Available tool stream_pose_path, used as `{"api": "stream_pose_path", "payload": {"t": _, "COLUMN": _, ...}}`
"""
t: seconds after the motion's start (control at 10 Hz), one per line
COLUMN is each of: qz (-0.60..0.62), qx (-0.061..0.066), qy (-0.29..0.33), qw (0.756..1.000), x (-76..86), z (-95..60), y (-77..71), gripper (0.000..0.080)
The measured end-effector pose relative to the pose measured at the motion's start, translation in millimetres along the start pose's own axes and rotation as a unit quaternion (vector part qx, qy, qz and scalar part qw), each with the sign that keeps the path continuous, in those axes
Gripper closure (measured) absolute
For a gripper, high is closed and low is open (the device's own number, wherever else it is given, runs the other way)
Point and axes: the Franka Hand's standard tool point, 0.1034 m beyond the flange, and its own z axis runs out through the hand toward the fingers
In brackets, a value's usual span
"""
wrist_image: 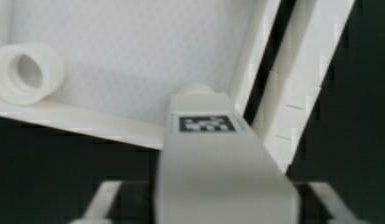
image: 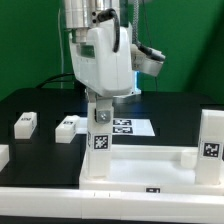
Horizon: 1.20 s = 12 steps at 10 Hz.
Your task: Assemble desk
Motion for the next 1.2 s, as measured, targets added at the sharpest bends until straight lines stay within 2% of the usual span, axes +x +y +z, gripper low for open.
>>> {"api": "stream_pose_path", "payload": {"t": 0.1, "qz": -0.023, "qx": 0.0, "qy": 0.0, "qw": 1.0, "x": -0.5, "z": 0.2, "y": -0.1, "gripper": 0.0341}}
{"api": "stream_pose_path", "payload": {"t": 0.2, "qz": -0.044, "qx": 0.0, "qy": 0.0, "qw": 0.999, "x": -1.8, "z": 0.4, "y": -0.4, "gripper": 0.0211}}
{"api": "stream_pose_path", "payload": {"t": 0.3, "qz": -0.077, "qx": -0.001, "qy": 0.0, "qw": 0.997, "x": -4.4, "z": 0.7, "y": -1.2, "gripper": 0.0211}}
{"api": "stream_pose_path", "payload": {"t": 0.4, "qz": -0.147, "qx": -0.002, "qy": 0.0, "qw": 0.989, "x": -6.5, "z": 1.2, "y": -1.7, "gripper": 0.0164}}
{"api": "stream_pose_path", "payload": {"t": 0.6, "qz": -0.235, "qx": -0.002, "qy": 0.0, "qw": 0.972, "x": -5.1, "z": 0.9, "y": -1.4, "gripper": 0.0153}}
{"api": "stream_pose_path", "payload": {"t": 0.8, "qz": -0.339, "qx": -0.001, "qy": 0.0, "qw": 0.941, "x": -4.3, "z": 0.5, "y": -1.7, "gripper": 0.0151}}
{"api": "stream_pose_path", "payload": {"t": 1.2, "qz": -0.507, "qx": -0.001, "qy": 0.002, "qw": 0.862, "x": -1.6, "z": -0.3, "y": -3.0, "gripper": 0.0151}}
